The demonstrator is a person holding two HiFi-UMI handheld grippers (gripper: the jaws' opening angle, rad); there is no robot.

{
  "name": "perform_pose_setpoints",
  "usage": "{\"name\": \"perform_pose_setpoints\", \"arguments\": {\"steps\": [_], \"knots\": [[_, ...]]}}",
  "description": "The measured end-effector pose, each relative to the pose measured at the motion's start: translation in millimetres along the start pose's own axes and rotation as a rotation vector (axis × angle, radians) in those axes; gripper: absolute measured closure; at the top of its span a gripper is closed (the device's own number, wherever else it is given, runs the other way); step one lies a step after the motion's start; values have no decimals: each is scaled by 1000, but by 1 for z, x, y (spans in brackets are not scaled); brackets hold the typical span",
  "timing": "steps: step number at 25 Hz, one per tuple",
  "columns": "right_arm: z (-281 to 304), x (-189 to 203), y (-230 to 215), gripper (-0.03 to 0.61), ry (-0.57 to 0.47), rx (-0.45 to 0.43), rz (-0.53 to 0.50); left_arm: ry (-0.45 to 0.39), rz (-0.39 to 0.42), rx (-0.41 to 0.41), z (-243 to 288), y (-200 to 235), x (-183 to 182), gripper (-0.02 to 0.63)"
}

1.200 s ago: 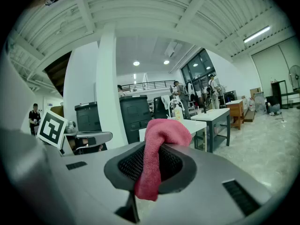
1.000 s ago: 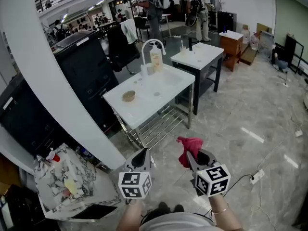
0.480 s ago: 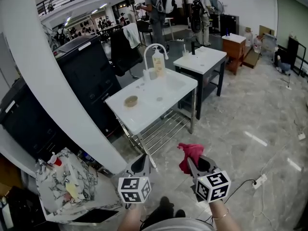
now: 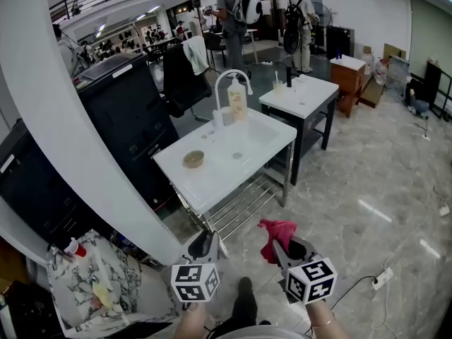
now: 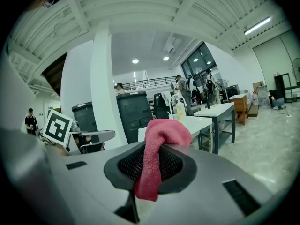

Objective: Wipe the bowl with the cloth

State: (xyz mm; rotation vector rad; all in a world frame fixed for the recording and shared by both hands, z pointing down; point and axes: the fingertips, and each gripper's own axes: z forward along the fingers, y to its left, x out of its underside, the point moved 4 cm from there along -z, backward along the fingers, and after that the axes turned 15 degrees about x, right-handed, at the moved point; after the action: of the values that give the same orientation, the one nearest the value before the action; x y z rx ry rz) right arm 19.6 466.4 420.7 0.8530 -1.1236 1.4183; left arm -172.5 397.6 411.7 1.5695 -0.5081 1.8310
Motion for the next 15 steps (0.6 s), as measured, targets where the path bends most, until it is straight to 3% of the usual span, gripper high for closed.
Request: {"name": "perform_pose_setpoints", "arguments": {"steps": [15], "knots": [[186, -51, 20, 514, 47, -26, 9, -18, -40, -53, 107, 161, -40, 489]]}}
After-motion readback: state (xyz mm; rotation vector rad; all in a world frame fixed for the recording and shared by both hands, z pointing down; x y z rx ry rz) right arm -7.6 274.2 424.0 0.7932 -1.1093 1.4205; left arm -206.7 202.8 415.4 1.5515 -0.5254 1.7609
